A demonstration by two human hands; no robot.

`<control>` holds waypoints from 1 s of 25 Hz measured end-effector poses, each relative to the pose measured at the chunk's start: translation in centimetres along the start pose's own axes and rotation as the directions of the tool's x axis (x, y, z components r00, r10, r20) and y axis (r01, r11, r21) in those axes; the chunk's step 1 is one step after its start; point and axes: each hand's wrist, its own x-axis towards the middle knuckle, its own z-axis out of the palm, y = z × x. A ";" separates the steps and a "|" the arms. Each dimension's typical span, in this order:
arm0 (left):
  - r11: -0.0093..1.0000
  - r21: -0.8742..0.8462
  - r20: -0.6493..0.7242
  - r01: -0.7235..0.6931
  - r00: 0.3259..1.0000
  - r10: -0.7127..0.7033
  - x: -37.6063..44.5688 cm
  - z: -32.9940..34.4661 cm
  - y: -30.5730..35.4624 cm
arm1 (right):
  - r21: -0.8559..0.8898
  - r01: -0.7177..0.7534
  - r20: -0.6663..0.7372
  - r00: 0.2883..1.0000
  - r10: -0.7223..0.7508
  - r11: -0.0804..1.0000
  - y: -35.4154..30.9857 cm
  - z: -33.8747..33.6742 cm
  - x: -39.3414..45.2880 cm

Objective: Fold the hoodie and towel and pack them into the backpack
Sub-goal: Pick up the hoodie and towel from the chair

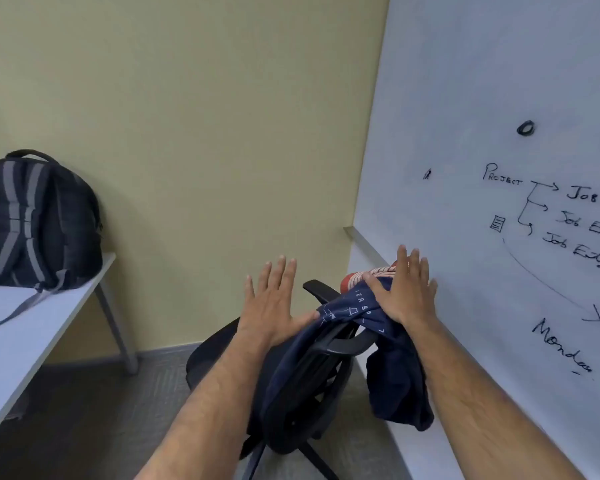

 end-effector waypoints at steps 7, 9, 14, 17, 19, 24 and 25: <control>0.951 -0.272 0.182 -0.148 0.962 0.202 4.7 3.2 5.6 | 0.008 -0.050 0.317 0.947 0.045 0.999 4.1 0.4 5.0; 0.921 -0.360 0.278 -0.146 0.926 0.255 6.2 4.2 6.7 | 0.024 -0.060 0.373 0.926 0.047 0.998 4.5 0.6 6.2; 0.946 -0.296 0.472 -0.134 0.840 0.267 8.2 6.0 8.3 | -0.076 -0.085 0.468 0.877 0.111 0.993 4.7 0.9 8.8; 0.952 -0.276 0.401 -0.132 0.884 0.239 8.6 7.1 8.8 | -0.152 -0.073 0.503 0.853 0.141 0.986 4.2 1.2 9.6; 0.956 -0.254 0.378 -0.144 0.895 0.235 8.8 7.4 9.0 | -0.178 -0.071 0.504 0.850 0.153 0.981 4.0 1.6 10.0; 0.963 -0.237 0.354 -0.129 0.912 0.209 9.0 7.3 9.1 | -0.160 -0.029 0.485 0.868 0.104 0.987 2.9 2.6 10.2; 0.964 -0.236 0.346 -0.123 0.916 0.202 9.1 7.1 9.1 | -0.144 -0.025 0.478 0.874 0.092 0.989 2.8 2.7 10.2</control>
